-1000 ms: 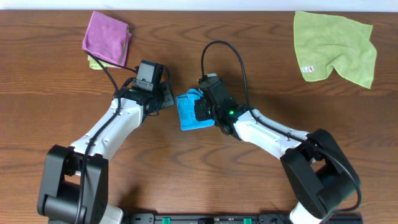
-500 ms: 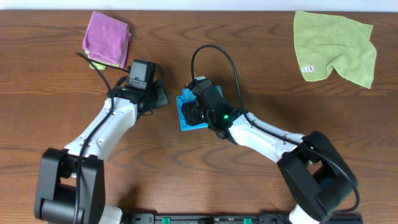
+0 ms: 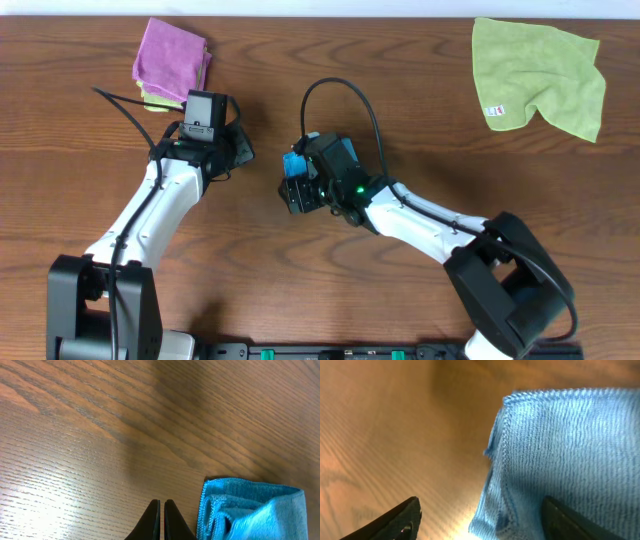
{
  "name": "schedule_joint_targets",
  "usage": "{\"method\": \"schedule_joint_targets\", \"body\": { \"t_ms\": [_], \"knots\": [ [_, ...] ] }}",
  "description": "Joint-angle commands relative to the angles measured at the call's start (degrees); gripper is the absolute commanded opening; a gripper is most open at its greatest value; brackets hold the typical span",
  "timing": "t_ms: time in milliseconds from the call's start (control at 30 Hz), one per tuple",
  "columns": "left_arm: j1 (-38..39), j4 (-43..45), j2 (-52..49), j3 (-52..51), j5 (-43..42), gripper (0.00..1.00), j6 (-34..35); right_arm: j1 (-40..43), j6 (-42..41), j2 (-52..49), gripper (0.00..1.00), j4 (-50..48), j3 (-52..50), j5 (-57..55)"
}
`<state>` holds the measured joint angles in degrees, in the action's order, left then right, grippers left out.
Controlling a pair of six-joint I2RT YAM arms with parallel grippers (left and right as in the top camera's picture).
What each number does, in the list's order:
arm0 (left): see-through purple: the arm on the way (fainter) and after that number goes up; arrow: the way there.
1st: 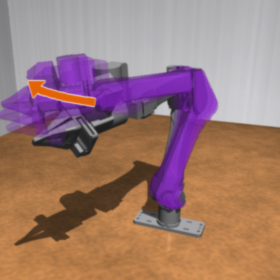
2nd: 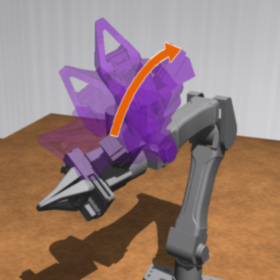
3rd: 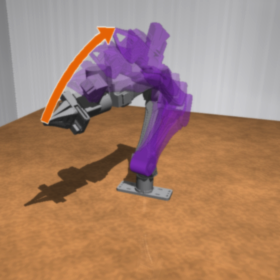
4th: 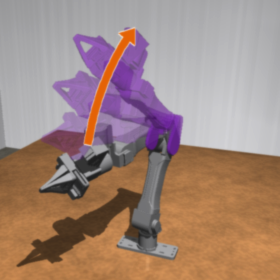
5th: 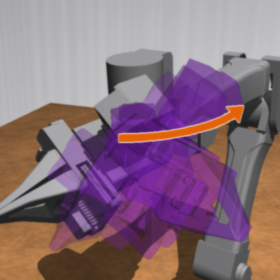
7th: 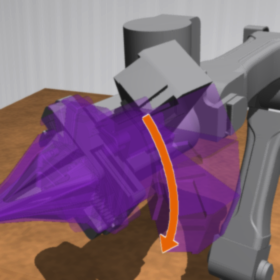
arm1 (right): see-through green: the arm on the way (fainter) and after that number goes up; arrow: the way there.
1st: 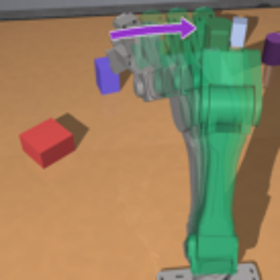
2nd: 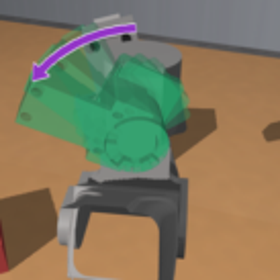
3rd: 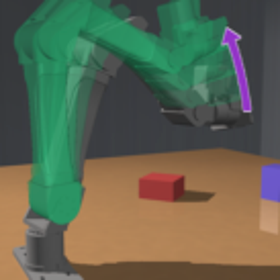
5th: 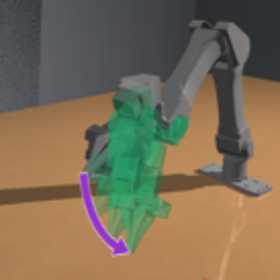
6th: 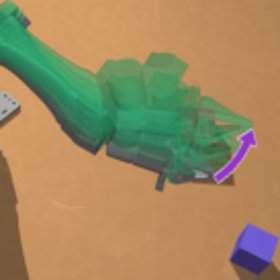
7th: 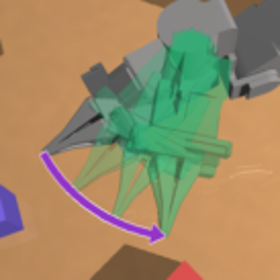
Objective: Fold the cloth
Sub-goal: 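Fold the strip's right end onto the left end with the right gripper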
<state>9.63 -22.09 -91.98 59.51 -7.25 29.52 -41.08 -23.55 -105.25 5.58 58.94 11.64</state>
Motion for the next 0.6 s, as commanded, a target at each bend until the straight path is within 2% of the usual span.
{"method": "schedule_joint_targets", "body": {
  "t_ms": [0,33,100,233,400,467,567],
  "knots": [
    [-0.3,-0.2,0.8,1.1,0.8,0.06,-1.2,-1.4,0.2,0.0,0.8,0.6,1.1,1.9],
    [-0.3,-0.2,0.8,1.1,0.8,0.08,-1.2,-1.5,0.2,0.0,0.8,0.6,1.1,2.0],
    [-0.3,-0.2,1.0,1.1,0.9,0.21,-1.2,-1.7,0.2,0.0,0.82,0.6,1.1,3.3],
    [-0.7,-0.3,1.6,1.1,0.8,0.22,-1.2,-1.7,0.0,0.0,0.99,0.6,1.1,5.0],
    [-1.6,-0.6,2.9,1.1,0.8,0.25,-1.3,-1.5,0.0,2.0,0.99,0.7,1.1,2.0],
    [-2.1,-0.9,3.7,1.1,0.8,0.37,-1.3,-1.4,0.1,3.2,0.99,0.7,1.1,1.2],
    [-3.1,-1.2,5.1,1.1,0.8,0.6,-1.3,-0.8,0.3,5.0,0.99,0.9,1.1,1.3]
  ]
}}
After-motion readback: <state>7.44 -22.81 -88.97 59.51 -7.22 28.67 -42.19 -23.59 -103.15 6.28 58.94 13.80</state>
